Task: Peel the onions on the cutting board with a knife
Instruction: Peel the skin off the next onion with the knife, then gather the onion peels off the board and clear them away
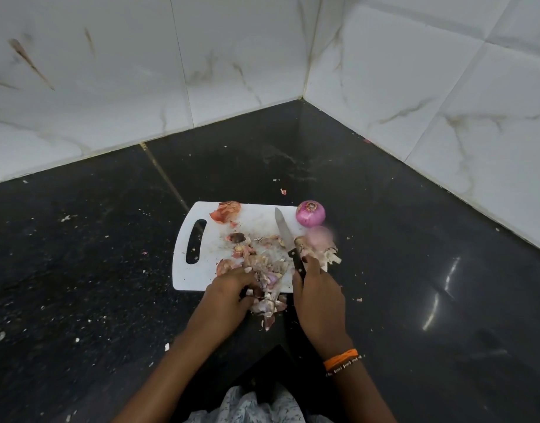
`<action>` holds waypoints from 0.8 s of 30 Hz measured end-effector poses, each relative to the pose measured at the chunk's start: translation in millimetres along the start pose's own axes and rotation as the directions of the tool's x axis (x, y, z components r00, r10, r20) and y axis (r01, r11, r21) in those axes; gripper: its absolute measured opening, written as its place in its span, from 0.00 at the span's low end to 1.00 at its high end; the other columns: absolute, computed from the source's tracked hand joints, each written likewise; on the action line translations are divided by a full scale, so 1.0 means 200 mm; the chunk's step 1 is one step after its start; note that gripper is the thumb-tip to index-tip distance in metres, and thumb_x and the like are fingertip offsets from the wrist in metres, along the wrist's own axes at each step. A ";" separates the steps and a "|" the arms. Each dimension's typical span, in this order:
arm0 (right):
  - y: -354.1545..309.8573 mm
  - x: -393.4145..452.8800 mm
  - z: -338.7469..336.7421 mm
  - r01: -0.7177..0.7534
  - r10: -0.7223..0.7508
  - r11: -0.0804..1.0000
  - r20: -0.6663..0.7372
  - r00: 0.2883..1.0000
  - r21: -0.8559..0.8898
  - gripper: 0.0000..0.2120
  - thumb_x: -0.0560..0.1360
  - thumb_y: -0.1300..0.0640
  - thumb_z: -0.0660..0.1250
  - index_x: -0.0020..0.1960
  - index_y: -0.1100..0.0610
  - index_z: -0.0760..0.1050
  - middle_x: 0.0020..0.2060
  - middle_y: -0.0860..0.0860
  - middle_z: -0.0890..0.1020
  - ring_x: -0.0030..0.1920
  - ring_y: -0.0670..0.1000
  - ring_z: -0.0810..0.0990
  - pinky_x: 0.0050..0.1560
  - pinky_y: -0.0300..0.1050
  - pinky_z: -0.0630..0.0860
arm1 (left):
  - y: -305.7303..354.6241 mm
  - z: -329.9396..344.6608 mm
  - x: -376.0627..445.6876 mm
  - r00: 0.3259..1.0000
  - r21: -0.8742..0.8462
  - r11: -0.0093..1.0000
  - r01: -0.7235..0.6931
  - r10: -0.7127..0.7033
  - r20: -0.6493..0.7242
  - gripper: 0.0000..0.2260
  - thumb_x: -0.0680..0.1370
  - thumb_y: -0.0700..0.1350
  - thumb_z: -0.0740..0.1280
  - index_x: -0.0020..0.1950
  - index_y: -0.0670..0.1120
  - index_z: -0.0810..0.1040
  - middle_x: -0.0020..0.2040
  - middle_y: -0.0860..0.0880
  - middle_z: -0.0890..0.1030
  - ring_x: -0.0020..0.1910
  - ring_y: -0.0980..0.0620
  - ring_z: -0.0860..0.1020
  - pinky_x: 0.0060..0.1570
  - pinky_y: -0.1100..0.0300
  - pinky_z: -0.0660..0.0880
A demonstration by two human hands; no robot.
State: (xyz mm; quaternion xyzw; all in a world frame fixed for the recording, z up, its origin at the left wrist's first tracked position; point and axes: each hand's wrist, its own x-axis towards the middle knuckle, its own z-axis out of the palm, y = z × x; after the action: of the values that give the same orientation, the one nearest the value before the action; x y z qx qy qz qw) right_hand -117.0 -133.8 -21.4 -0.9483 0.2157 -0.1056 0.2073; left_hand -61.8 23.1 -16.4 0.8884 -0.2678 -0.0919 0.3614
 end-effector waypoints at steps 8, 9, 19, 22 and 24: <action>0.02 -0.06 -0.06 0.074 -0.070 0.996 -0.096 0.993 0.041 0.12 0.80 0.53 0.58 0.62 0.55 0.67 0.44 0.50 0.80 0.41 0.50 0.77 0.35 0.42 0.66 | 0.01 0.05 -0.01 0.999 -0.030 0.998 -0.049 0.048 -0.020 0.13 0.69 0.34 0.73 0.49 0.48 0.80 0.45 0.60 0.72 0.41 0.64 0.72 0.40 0.78 0.66; 0.03 -0.07 -0.07 0.067 -0.063 0.997 -0.118 0.991 0.029 0.12 0.79 0.53 0.59 0.62 0.55 0.67 0.43 0.50 0.80 0.39 0.49 0.76 0.34 0.41 0.65 | 0.00 0.05 0.00 0.999 -0.011 0.999 -0.044 0.044 -0.012 0.13 0.69 0.35 0.73 0.50 0.48 0.79 0.46 0.58 0.73 0.42 0.62 0.73 0.40 0.77 0.67; 0.12 -0.19 -0.03 -0.095 0.092 0.988 -0.029 0.995 -0.126 0.07 0.80 0.52 0.56 0.55 0.53 0.65 0.31 0.43 0.71 0.28 0.44 0.68 0.26 0.40 0.57 | -0.03 0.09 0.01 0.999 0.018 1.000 -0.011 0.012 -0.034 0.14 0.71 0.36 0.71 0.55 0.47 0.79 0.52 0.54 0.75 0.49 0.55 0.75 0.47 0.67 0.71; 0.09 -0.19 0.00 -0.034 0.039 0.990 0.035 0.999 -0.139 0.11 0.80 0.51 0.54 0.59 0.54 0.63 0.35 0.45 0.74 0.33 0.48 0.75 0.28 0.42 0.59 | -0.05 0.09 0.02 0.997 0.013 1.000 -0.004 0.005 -0.073 0.13 0.71 0.34 0.70 0.54 0.45 0.79 0.51 0.53 0.75 0.49 0.55 0.75 0.45 0.72 0.67; 0.05 -0.17 0.02 0.025 -0.017 0.992 0.069 0.997 -0.123 0.13 0.80 0.50 0.53 0.61 0.54 0.62 0.38 0.46 0.76 0.37 0.50 0.79 0.31 0.44 0.62 | -0.06 0.08 0.03 0.993 0.010 1.000 0.002 -0.001 -0.115 0.13 0.71 0.32 0.70 0.53 0.44 0.80 0.50 0.52 0.75 0.49 0.53 0.75 0.44 0.73 0.66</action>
State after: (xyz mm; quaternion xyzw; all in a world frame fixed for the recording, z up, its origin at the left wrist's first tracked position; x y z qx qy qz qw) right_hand -150.4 -125.8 -33.5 -0.9646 0.2046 -0.0620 0.1543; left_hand -57.9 16.7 -35.7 0.8942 -0.2461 -0.0395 0.3717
